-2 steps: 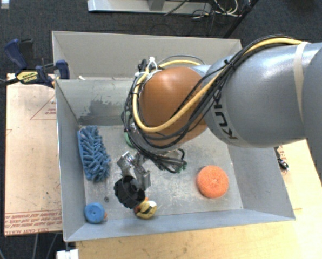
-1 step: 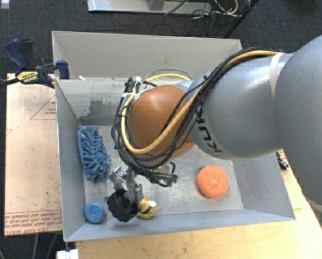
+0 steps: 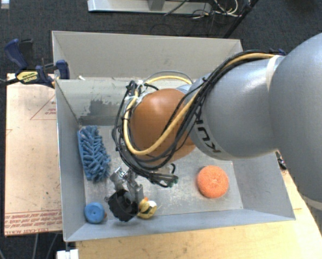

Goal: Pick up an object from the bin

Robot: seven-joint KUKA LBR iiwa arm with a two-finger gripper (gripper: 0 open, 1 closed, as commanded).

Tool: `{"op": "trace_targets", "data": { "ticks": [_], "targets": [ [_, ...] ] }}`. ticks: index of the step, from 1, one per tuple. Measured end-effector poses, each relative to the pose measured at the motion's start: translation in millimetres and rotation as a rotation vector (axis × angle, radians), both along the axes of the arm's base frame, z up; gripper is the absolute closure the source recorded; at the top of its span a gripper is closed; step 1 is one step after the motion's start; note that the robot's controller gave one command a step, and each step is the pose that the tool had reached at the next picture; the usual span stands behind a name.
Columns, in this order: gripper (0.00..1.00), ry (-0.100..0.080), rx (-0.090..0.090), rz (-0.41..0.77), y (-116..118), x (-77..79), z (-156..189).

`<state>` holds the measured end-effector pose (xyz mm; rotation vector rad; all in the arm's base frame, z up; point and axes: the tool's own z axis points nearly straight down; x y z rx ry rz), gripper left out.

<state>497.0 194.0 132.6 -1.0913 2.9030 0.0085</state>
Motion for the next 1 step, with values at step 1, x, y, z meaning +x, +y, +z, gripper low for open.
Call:
{"op": "trace_targets", "data": {
  "ticks": [1],
  "targets": [
    [1.0,0.015,-0.008,-0.012,-9.2,-7.2,-6.1]
  ]
}}
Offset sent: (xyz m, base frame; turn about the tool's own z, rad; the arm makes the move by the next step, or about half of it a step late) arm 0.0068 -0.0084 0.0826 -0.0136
